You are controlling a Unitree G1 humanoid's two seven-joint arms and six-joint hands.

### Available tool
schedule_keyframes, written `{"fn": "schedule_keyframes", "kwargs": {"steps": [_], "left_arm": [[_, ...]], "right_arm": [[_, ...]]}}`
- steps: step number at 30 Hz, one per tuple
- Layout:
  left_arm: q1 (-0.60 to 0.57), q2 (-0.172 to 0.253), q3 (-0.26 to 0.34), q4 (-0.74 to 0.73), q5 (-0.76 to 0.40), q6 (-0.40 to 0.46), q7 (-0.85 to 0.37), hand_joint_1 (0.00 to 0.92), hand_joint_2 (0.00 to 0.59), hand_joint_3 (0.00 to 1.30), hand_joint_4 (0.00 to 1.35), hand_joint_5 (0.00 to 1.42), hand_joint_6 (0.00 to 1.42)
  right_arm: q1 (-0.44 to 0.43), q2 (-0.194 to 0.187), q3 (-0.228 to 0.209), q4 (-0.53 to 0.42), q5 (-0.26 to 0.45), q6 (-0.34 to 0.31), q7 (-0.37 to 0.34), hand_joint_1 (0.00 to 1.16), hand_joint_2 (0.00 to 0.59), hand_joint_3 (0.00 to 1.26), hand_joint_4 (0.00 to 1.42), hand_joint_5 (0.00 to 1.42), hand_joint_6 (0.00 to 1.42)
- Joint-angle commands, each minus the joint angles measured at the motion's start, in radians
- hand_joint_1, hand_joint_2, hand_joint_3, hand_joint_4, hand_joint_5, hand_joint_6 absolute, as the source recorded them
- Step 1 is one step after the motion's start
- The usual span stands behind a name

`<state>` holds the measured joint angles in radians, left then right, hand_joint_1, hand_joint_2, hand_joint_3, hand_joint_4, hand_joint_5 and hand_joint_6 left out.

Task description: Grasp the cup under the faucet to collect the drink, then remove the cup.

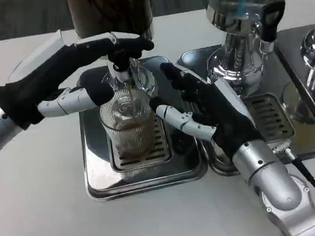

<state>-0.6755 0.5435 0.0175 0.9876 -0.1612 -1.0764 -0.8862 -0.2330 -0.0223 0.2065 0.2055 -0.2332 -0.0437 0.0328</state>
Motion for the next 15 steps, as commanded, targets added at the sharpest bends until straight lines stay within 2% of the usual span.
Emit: {"fn": "schedule_keyframes", "kwargs": {"steps": [1, 15], "left_arm": [[0.037, 0.018, -0.024, -0.007, 0.034, -0.015, -0.025, 0.0, 0.078, 0.3, 0.23, 0.27, 0.29], [0.047, 0.018, -0.022, -0.01, 0.031, -0.01, -0.019, 0.0, 0.078, 0.3, 0.23, 0.27, 0.29]], "right_arm": [[-0.027, 0.012, 0.001, 0.03, 0.012, -0.027, 0.002, 0.56, 0.258, 0.14, 0.1, 0.1, 0.11], [-0.064, 0.022, -0.001, 0.087, 0.034, -0.039, 0.01, 0.56, 0.258, 0.14, 0.1, 0.1, 0.11]]}}
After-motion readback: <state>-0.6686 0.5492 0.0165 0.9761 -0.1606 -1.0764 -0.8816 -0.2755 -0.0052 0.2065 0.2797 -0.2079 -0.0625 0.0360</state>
